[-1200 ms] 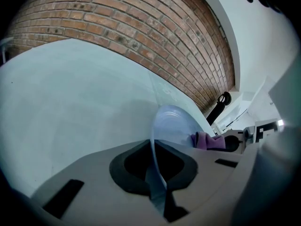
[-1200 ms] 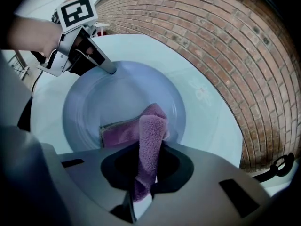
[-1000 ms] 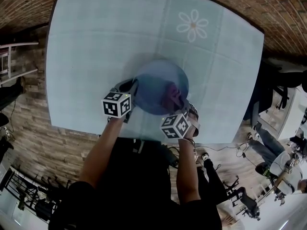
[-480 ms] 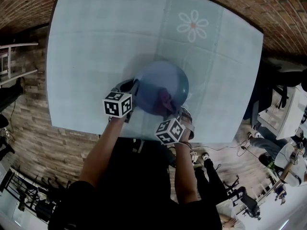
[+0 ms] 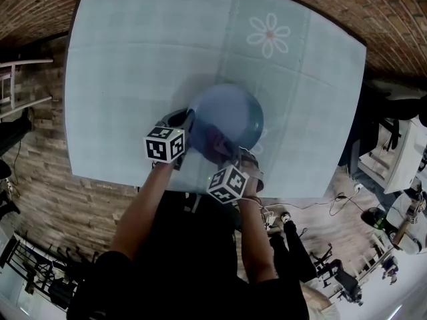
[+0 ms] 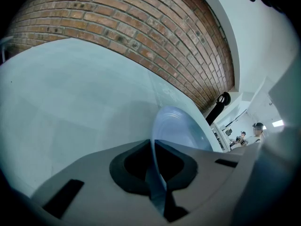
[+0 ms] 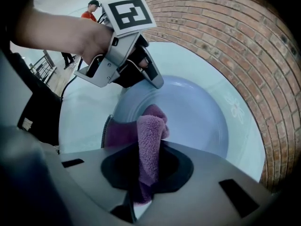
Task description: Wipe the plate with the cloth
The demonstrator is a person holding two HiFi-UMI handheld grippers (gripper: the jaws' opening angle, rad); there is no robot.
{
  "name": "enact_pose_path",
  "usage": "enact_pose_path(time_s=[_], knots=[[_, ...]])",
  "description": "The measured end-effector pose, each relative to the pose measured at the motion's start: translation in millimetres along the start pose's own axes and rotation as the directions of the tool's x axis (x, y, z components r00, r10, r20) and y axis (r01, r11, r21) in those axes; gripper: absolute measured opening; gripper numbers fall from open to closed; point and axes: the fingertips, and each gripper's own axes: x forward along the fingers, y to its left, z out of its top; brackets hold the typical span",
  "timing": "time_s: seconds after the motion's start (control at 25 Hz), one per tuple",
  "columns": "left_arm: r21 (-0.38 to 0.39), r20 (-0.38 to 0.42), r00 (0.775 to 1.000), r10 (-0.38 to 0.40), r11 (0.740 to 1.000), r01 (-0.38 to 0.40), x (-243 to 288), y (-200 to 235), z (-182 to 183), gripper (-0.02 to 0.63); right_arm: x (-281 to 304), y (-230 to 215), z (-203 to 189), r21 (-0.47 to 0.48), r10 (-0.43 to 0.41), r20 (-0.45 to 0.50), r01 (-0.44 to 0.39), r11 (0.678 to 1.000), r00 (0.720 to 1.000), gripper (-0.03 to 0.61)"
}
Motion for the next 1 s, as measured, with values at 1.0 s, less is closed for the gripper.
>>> enact_pose_path(time_s=[1.0], knots=[[-0.01, -0.009, 1.0, -0.012, 1.0, 0.012, 0, -1, 1, 0.043, 18, 13, 51, -0.223, 0.038, 0.097, -0.016, 0.975, 0.995, 0.061]])
